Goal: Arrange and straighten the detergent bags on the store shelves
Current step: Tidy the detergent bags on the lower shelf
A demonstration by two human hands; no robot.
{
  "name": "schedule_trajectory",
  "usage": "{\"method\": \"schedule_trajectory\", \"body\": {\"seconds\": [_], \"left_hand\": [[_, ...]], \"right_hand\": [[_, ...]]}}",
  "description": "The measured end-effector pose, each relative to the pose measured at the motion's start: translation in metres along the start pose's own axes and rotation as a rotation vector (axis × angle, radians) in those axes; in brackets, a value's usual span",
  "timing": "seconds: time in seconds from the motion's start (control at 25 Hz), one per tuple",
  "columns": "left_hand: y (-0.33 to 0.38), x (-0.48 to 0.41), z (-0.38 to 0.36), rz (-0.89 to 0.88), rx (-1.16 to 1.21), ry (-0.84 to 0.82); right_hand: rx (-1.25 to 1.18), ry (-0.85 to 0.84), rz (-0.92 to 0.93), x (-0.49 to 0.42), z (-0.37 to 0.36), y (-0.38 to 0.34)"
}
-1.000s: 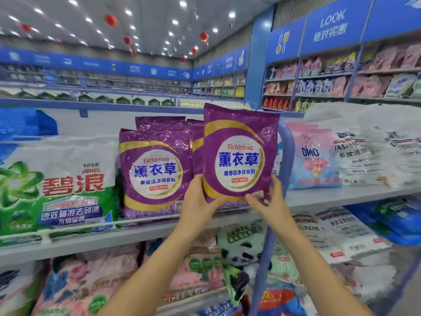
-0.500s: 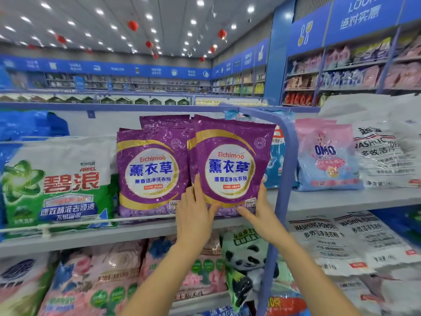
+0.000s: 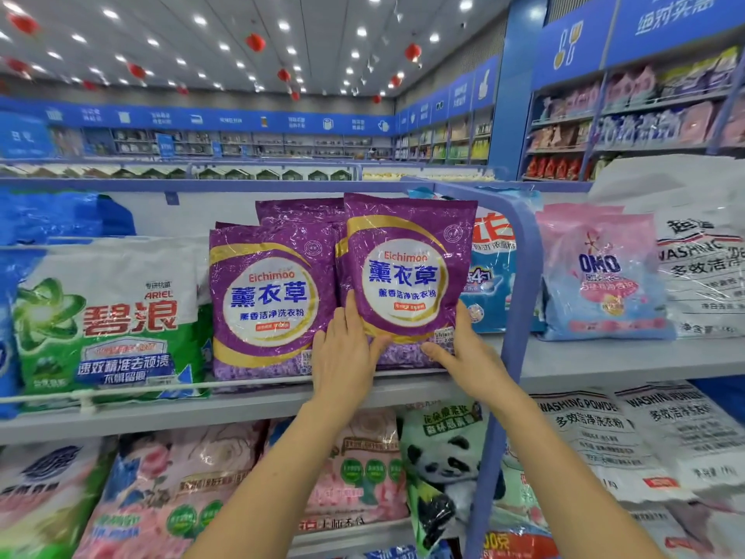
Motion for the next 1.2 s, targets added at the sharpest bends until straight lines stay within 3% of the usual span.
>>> {"method": "schedule_trajectory", "body": {"seconds": [0.16,0.32,0.68,0.84,1.0,1.08,1.2], "left_hand": [[0.002,0.001,0.004,-0.043,-0.099,0.090],[0.004,0.011,0.003,-0.080,-0.236,0.180],[0.011,0.027,0.005,-0.035,-0.269,0.017],[0.012,0.032,0.011,-0.020,-0.152,0.006],[0.006,0.021,0.031,0.024,0.052,0.144],[-0.001,0.014,0.023,0.058,0.184,0.131],[-0.011,0.012,0.015,0.065,0.417,0.184]], "right_hand": [[0.191,0.089,-0.006,-0.001,0.002,0.002],[0.234,0.101,-0.028,0.005,-0.007,0.014],[0.564,0.154,-0.120,0.017,-0.006,0.015],[0.340,0.289,-0.138,0.035,0.001,0.010],[-0.278,0.366,-0.157,0.024,0.007,0.012],[-0.326,0.421,-0.201,0.012,0.012,0.022],[-0.210,0.465,-0.202,0.006,0.014,0.027]]}}
Point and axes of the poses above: each hand's wrist, its own x-axis away from the middle knuckle, its own z-axis out of the back of the hand, y = z × x, the point moved 9 cm from there along -x, towards the middle knuckle, and after that the axes turned 9 degrees about -z, right-handed, at the moved point
